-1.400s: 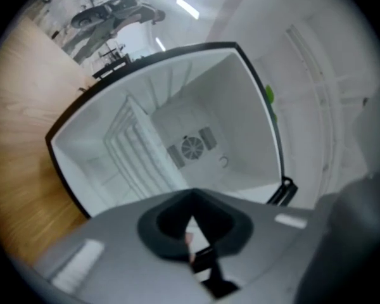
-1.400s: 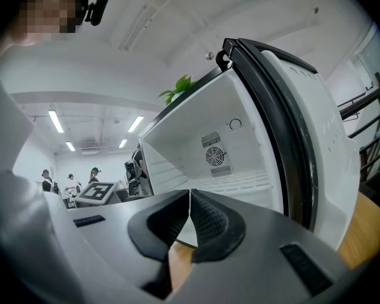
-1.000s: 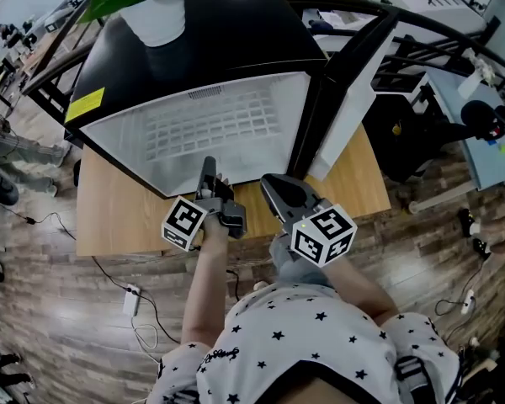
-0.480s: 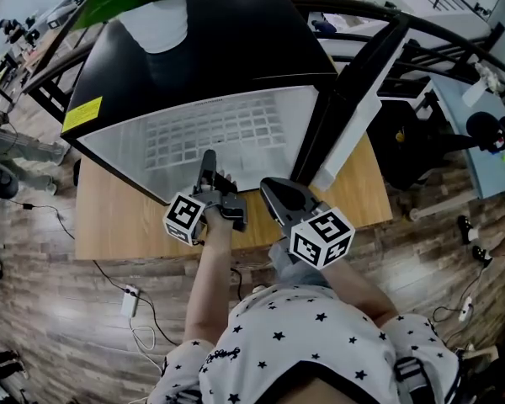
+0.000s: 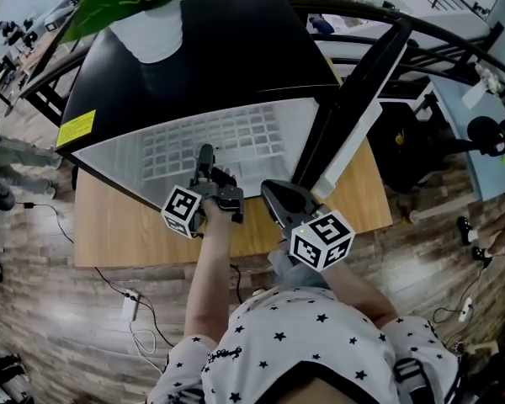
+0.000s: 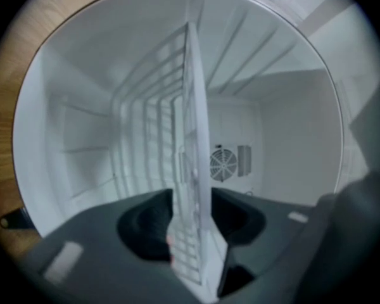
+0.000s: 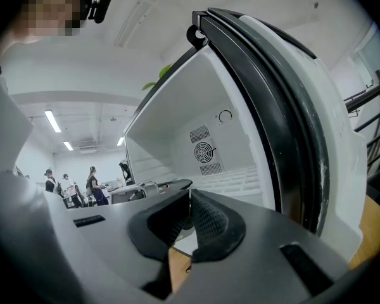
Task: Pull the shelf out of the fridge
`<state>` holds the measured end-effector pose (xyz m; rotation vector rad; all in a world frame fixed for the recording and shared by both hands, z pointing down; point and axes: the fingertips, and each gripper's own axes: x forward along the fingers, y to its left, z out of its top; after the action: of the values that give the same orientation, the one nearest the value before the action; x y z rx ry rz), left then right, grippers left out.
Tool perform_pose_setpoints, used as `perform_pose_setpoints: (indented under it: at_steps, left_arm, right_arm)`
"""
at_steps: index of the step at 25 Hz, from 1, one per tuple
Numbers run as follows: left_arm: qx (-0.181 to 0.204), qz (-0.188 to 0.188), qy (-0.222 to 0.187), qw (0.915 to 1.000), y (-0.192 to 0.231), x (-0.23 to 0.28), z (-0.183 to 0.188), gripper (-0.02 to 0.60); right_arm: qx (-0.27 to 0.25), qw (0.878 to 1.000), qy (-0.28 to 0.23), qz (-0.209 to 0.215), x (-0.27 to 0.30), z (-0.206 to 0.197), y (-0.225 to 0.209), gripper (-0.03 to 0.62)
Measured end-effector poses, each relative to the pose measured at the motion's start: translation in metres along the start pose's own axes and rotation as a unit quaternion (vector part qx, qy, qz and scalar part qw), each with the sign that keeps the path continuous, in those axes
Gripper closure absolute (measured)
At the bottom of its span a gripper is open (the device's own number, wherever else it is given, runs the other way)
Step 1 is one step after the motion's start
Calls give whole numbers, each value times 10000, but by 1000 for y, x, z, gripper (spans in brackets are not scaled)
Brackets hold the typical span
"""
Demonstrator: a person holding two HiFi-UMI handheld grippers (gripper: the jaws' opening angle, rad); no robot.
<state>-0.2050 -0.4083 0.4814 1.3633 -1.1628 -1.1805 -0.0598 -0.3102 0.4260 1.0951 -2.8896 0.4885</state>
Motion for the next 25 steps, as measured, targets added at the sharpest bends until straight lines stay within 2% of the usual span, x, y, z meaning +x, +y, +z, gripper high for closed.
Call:
perform_pose_setpoints:
  at_steps: [7,12,15,19,25]
  left_arm:
    - [-83,-22,-65,9999,0,19,3,407]
    - [-146,146,-263,9994,6,23,8,453]
    - [-123,76,-309,9994,4,23,9,464]
    - [-13,-29,-404,9992,-2,24,10,535]
    - [-153,12,-410,9990,-2,23,9,546]
  right_arm:
    - [28,10000,30,-38,2,-2,-6,572]
    - [36,9999,42,-89,2,-3,-11,572]
    - [33,9999,49,-112,1,-3,-13,572]
    - [28,9999,76,-117,0,-6,-13,572]
    - [21,9999,90,-98,-3,-7,-11,572]
